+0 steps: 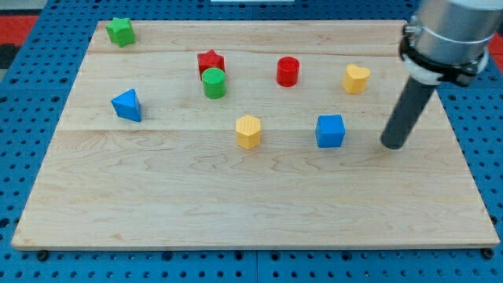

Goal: Push the blue cube to the red circle

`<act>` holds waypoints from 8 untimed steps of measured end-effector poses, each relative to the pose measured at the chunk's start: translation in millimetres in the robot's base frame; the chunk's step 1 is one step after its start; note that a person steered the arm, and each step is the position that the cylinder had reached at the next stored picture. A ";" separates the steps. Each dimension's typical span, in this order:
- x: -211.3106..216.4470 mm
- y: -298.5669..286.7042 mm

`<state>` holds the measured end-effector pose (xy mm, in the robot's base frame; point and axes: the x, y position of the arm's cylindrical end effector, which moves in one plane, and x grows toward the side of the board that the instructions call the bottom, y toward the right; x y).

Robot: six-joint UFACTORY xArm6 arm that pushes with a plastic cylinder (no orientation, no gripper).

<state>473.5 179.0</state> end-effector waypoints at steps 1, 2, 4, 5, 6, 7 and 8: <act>0.0 -36.7; -1.3 -59.3; -18.3 -62.5; 6.7 -64.9; 0.3 -76.5; -23.5 -94.7; -38.9 -117.1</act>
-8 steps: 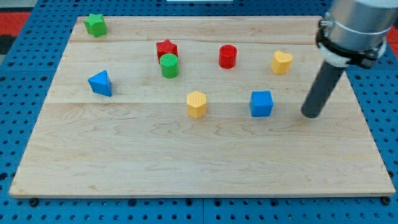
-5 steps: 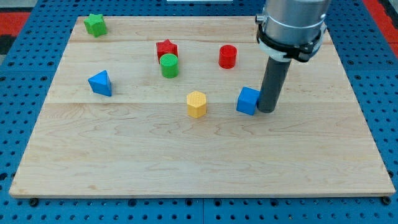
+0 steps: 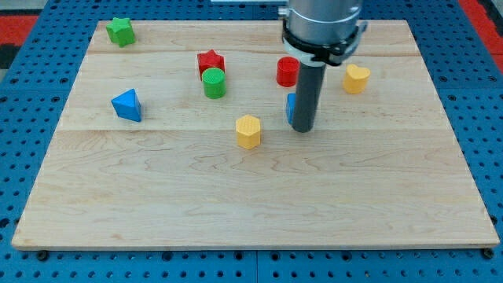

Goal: Push the blue cube to the red circle

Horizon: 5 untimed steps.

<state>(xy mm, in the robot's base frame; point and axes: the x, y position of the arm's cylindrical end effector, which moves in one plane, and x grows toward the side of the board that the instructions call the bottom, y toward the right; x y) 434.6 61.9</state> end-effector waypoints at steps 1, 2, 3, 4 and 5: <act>-16.6 -18.4; -21.3 -24.2; -18.3 21.7; -18.5 42.4; -46.1 32.2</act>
<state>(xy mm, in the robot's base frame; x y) 388.5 94.2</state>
